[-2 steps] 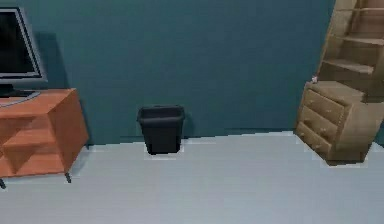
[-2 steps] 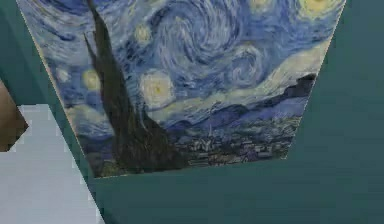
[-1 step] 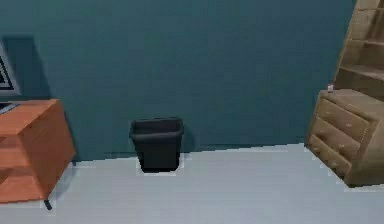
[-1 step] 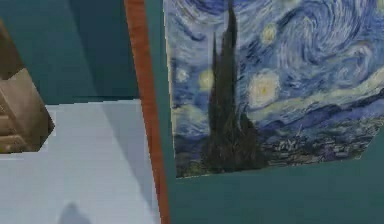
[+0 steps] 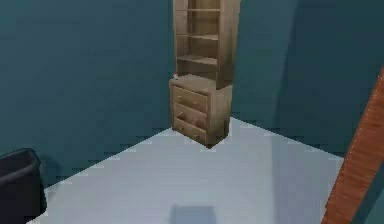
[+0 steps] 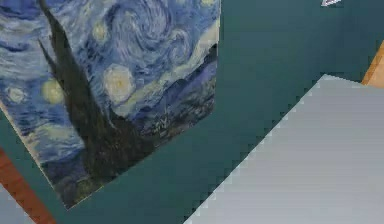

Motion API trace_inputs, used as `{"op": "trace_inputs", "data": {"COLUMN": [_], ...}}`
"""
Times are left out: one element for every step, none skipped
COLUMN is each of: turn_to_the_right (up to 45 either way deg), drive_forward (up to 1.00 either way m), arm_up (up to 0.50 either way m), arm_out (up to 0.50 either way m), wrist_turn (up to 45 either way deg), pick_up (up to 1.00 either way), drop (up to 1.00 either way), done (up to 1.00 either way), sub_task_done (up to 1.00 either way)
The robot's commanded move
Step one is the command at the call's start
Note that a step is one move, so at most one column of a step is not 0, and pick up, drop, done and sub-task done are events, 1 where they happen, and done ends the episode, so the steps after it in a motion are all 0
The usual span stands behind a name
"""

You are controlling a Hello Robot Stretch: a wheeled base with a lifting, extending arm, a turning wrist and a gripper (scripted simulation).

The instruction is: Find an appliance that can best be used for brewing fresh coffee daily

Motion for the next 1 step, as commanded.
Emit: {"op": "trace_inputs", "data": {"turn_to_the_right": [0.0], "drive_forward": [0.70], "arm_up": [0.00], "arm_out": [0.00], "wrist_turn": [0.0], "pick_up": [0.00], "drop": [0.00], "done": [0.00], "sub_task_done": [0.00]}}
